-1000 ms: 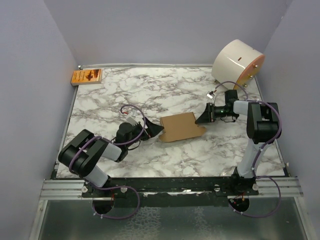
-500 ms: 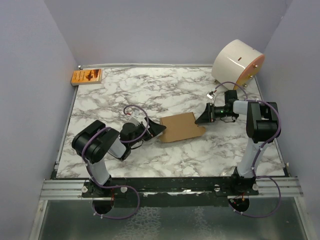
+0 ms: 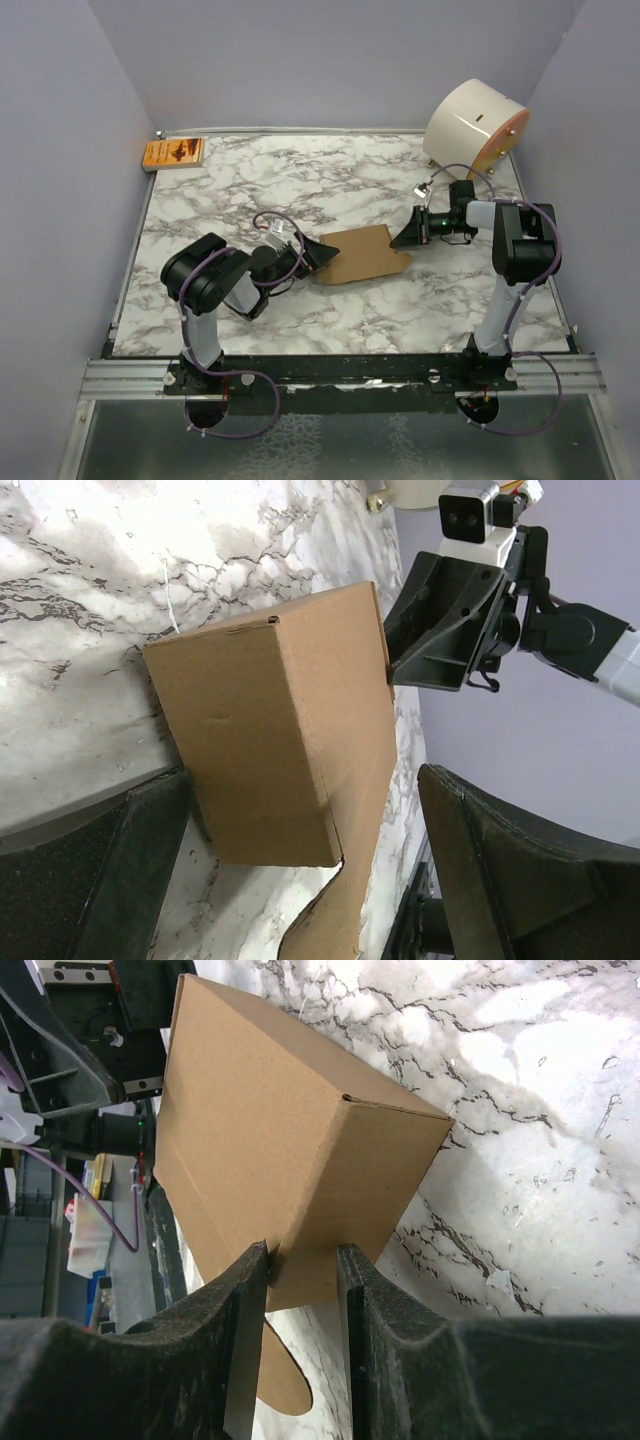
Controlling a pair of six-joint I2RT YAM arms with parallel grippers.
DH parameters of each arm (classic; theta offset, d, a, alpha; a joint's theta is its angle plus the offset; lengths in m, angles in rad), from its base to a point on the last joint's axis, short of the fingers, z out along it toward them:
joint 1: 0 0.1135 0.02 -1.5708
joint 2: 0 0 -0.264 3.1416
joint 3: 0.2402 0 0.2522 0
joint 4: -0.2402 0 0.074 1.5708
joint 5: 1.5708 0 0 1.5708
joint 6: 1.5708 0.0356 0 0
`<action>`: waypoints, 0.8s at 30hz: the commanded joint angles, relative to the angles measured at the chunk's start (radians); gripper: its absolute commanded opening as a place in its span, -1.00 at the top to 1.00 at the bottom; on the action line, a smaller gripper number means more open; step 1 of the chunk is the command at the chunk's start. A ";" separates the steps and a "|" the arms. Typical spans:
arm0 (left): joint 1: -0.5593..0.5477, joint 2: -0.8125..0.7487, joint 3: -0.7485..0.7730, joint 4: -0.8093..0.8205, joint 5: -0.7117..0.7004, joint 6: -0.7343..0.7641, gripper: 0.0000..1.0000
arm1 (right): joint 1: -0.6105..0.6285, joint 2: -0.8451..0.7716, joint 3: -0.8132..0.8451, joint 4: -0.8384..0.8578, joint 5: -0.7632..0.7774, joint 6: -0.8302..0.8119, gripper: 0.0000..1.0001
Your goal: Fold the paper box
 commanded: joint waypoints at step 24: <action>-0.049 -0.008 0.034 0.086 -0.021 -0.047 -0.29 | -0.017 0.028 0.024 -0.021 0.030 -0.048 0.18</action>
